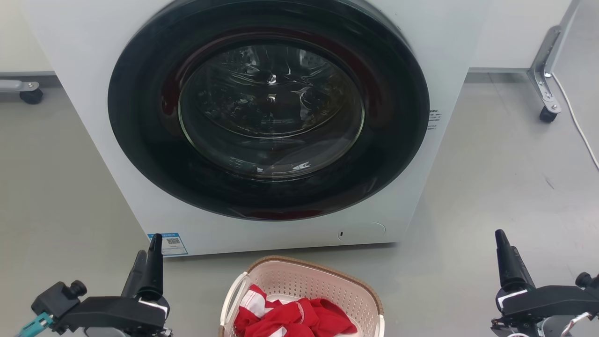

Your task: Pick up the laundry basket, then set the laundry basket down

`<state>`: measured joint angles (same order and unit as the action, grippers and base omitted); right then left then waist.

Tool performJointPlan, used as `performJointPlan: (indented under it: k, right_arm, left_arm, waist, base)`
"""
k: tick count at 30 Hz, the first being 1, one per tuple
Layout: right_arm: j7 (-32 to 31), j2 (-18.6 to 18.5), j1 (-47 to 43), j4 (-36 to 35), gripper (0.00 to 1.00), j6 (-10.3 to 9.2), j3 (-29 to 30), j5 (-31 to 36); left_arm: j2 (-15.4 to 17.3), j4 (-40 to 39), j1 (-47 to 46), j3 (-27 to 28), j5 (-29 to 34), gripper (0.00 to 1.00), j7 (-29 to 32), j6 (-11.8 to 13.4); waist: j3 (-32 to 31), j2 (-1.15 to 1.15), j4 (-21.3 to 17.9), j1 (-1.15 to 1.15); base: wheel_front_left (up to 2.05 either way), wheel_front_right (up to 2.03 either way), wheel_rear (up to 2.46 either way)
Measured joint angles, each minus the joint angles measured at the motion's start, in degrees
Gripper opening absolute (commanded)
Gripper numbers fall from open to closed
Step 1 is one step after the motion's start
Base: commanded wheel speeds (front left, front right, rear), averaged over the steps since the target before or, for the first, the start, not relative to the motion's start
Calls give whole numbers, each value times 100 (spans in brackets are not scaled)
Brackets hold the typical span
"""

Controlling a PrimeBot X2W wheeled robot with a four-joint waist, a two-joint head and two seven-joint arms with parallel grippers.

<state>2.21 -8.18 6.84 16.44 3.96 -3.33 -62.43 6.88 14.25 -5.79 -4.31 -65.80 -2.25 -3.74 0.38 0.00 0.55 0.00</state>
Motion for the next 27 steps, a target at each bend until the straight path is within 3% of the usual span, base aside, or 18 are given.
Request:
performJointPlan:
  k: [11,27]
  right_arm:
    - [247,-224,114,-53,100,-191,-527,1205]
    - [580,-374,202,112,100,-398,-954,2348]
  left_arm:
    - [177,-179,-35,-336,1109,100,-246,285]
    - [270,-153,-71,-655,2334,100,-588,578]
  waist:
    - [10,0,22,0]
    - [9,0,34,0]
  base:
    - [0,0,0]
    - [0,0,0]
